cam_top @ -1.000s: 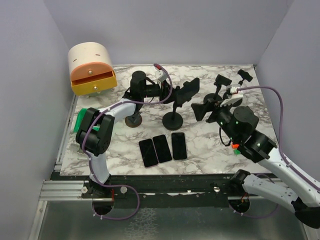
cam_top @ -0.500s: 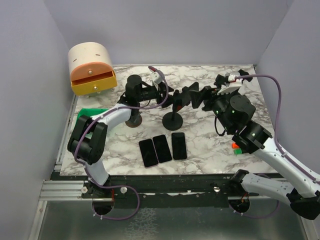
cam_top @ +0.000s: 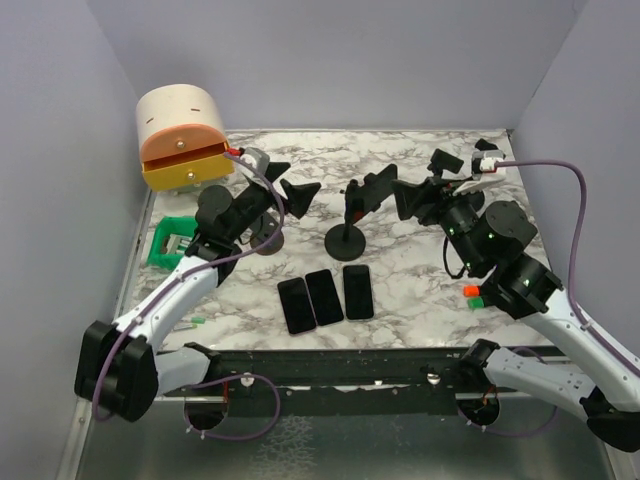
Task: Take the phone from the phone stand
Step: Move the phone stand with the phone to the center of the board, then remove the phone from the phone stand.
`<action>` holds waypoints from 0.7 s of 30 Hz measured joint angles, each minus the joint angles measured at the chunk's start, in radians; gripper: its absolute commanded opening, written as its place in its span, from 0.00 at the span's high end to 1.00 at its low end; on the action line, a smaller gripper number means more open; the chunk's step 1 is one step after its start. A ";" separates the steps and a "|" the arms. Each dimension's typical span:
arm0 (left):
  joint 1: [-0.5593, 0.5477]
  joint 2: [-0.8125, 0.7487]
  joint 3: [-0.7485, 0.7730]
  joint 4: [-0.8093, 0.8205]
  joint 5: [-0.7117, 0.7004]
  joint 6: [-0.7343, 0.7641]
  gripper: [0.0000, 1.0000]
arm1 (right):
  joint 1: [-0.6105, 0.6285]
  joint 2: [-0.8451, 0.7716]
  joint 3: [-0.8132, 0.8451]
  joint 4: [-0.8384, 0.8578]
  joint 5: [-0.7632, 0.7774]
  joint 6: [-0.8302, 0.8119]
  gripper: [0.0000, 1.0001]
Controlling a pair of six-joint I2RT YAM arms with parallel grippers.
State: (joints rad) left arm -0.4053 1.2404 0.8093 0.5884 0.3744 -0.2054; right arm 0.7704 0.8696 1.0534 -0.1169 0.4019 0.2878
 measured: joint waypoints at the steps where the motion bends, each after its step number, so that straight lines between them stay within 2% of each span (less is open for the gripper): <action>1: 0.000 -0.039 -0.017 -0.001 -0.007 -0.022 0.01 | 0.000 -0.005 -0.005 0.002 0.000 -0.002 0.20; 6: -0.017 -0.162 -0.051 0.010 0.057 -0.120 0.01 | 0.000 0.006 -0.026 -0.003 0.001 0.033 0.17; 11: -0.102 -0.140 -0.031 -0.004 0.111 -0.165 0.01 | 0.000 0.016 -0.045 -0.025 -0.005 0.173 0.16; 15: -0.187 -0.099 0.035 -0.076 0.114 -0.139 0.01 | 0.000 0.006 -0.056 -0.045 -0.029 0.279 0.16; 21: -0.238 -0.051 0.112 -0.172 0.055 -0.036 0.15 | 0.000 -0.053 -0.059 -0.069 -0.046 0.372 0.16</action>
State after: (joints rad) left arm -0.6437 1.1896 0.9211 0.4168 0.4297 -0.2417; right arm 0.7704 0.8165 0.9943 -0.1856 0.3557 0.6598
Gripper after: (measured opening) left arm 0.930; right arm 0.838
